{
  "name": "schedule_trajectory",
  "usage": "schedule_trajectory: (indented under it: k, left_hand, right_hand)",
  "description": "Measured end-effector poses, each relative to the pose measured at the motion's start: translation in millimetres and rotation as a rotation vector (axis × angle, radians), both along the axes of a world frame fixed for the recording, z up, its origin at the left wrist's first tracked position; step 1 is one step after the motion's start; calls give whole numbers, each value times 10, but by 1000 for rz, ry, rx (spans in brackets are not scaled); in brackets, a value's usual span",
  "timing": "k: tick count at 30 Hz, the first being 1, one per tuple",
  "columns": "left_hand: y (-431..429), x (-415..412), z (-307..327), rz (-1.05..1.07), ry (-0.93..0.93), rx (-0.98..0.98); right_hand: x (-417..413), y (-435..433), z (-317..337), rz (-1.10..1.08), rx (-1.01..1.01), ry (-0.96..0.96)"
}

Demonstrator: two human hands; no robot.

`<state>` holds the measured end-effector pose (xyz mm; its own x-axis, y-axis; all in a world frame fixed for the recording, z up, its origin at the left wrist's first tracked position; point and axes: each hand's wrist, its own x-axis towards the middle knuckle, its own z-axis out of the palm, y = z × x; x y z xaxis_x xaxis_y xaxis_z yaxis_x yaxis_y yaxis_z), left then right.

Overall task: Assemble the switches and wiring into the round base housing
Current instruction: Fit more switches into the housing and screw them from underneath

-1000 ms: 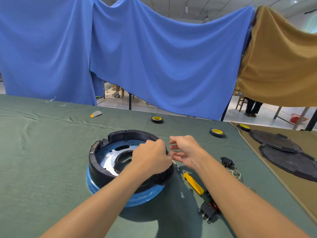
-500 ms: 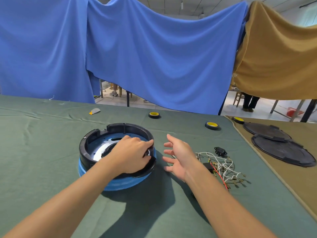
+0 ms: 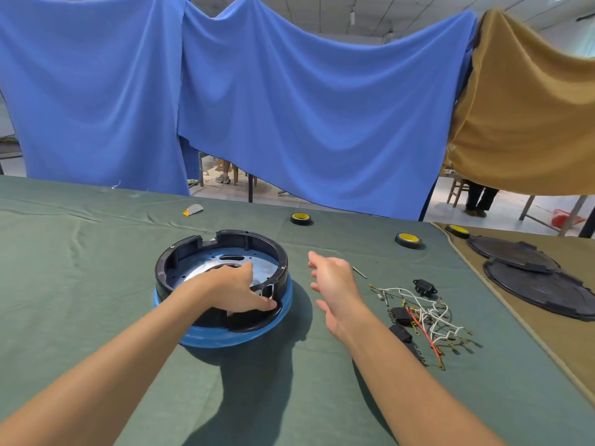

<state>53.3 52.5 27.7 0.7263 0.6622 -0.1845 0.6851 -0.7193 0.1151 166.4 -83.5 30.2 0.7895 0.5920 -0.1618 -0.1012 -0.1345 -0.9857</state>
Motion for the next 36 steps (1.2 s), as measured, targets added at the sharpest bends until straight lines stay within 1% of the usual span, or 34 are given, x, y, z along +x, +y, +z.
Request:
schedule_trajectory:
  k: [1, 3, 7, 10, 13, 16, 18, 19, 21, 22, 23, 25, 27, 28, 30, 32, 34, 36]
  left_hand:
    - [28, 10, 9, 10, 11, -67]
    - [57, 38, 8, 13, -13, -126]
    - [28, 36, -42, 16, -156, -114]
    - [4, -4, -27, -21, -190, -151]
    - [-36, -26, 30, -77, -233, -193]
    - [-135, -8, 66, -135, -310, -170]
    - [-203, 10, 82, -166, -348, -148]
    - [-231, 14, 99, -177, -364, -136]
    - [-272, 20, 151, -199, -387, -68]
    - [-294, 25, 177, -213, -392, 9]
    - [-325, 32, 198, -227, -408, 112]
    - [-427, 57, 219, -252, -495, 314]
    - [-550, 102, 205, -269, -573, 427]
    - [-606, 133, 185, -270, -578, 468]
    - [-685, 190, 132, -250, -553, 538]
    - [-724, 220, 96, -186, -581, 568]
    - [-756, 214, 82, -106, -656, 540]
    - [-772, 205, 80, -73, -691, 514]
  right_hand:
    - [-4, 2, 6, 19, 9, 35]
    - [-17, 10, -9, 73, 38, 140]
    - [-19, 14, -93, 150, 89, 308]
    - [29, 22, -150, 163, 99, 348]
    - [42, 37, -167, 195, 122, 330]
    - [58, 60, -142, 212, 118, 330]
    - [97, 40, -102, 238, 137, 408]
    - [124, 16, -81, 247, 177, 482]
    - [174, -41, -57, 240, 282, 625]
    - [194, -61, -57, 223, 317, 669]
    - [204, -73, -66, 195, 332, 697]
    - [191, -79, -88, 145, 349, 724]
    - [155, -74, -96, 127, 360, 734]
    - [140, -76, -86, 127, 365, 736]
    - [120, -79, -55, 124, 384, 744]
    - [111, -84, -23, 129, 417, 760]
    - [89, -86, 1, 135, 444, 785]
    - [68, -86, 9, 154, 460, 801]
